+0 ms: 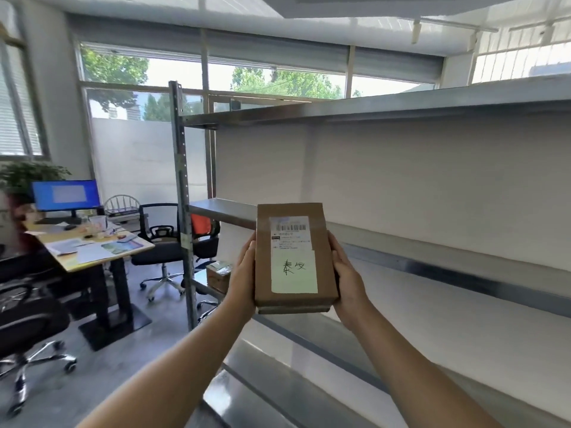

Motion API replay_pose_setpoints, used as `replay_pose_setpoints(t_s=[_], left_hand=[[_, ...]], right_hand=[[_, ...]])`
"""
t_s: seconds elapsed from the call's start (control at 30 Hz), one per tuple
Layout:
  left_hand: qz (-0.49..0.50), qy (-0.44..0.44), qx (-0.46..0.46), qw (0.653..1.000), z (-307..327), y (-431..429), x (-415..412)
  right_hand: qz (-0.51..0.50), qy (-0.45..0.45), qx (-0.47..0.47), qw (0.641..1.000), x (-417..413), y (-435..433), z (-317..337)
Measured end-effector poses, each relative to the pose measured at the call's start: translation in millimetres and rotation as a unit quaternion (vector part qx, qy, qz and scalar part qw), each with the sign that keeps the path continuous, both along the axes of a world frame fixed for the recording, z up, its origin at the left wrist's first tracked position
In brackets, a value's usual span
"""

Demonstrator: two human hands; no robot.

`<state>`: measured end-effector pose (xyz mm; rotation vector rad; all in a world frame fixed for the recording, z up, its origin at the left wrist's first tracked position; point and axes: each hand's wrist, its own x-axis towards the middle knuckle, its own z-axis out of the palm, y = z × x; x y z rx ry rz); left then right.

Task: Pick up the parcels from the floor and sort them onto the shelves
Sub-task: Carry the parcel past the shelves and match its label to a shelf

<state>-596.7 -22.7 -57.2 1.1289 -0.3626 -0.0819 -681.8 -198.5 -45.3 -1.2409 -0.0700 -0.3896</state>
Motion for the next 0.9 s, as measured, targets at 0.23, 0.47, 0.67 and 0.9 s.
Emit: replay_pose_setpoints(t_s=[0.23, 0.47, 0.67, 0.9], left_hand=[[0.032, -0.019, 0.012, 0.999, -13, 66, 42], [0.142, -0.024, 0.010, 0.990, -7, 118, 80], [0.183, -0.017, -0.006, 0.983, -4, 158, 123], [0.258, -0.001, 0.000, 0.966, 24, 193, 184]], right_hand=[[0.062, 0.014, 0.008, 0.998, 38, 67, -11], [0.138, -0.009, -0.029, 0.990, 103, 114, 0], [0.218, -0.026, 0.007, 0.976, 172, 149, 1], [0.255, -0.034, -0.002, 0.966, 272, 181, 18]])
